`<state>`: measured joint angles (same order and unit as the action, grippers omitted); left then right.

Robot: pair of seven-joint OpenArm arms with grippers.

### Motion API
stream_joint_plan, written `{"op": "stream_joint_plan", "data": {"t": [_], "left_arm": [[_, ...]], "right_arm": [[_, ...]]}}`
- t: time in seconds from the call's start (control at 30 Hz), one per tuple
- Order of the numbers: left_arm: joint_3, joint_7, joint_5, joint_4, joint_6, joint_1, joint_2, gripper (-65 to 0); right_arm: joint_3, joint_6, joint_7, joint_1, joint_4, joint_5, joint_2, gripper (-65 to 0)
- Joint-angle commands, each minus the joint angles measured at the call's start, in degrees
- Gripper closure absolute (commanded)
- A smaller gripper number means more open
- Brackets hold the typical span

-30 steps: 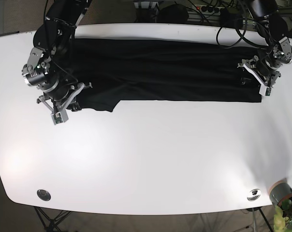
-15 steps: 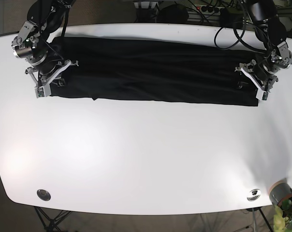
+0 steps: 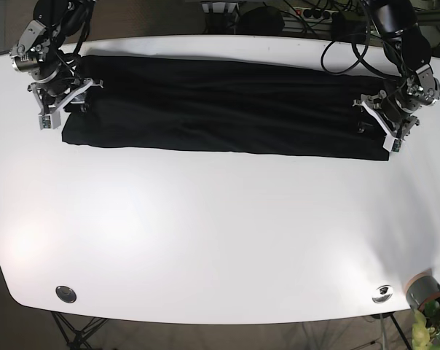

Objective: Fold the T-shirt properly
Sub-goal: 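Tuck the flap under with the right gripper and smooth the folded strip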

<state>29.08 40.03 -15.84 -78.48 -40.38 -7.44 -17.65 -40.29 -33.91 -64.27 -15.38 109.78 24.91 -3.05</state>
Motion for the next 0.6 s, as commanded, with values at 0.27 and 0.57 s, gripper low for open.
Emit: {"op": "stream_joint_plan", "data": {"t": [0.27,0.57], "left_arm": [[0.1,2.6,2.3,-0.2,0.4,-0.2,-0.5,-35.1],[0.2,2.6,2.3,-0.2,0.4,-0.2,-0.5,-35.1]], "right_arm": [[6.3,-0.77,1.0,0.0,5.3,3.7,-0.6,-50.7],[12.3,1.60,3.7,-3.4,4.9,0.4,1.2,-50.7]]}}
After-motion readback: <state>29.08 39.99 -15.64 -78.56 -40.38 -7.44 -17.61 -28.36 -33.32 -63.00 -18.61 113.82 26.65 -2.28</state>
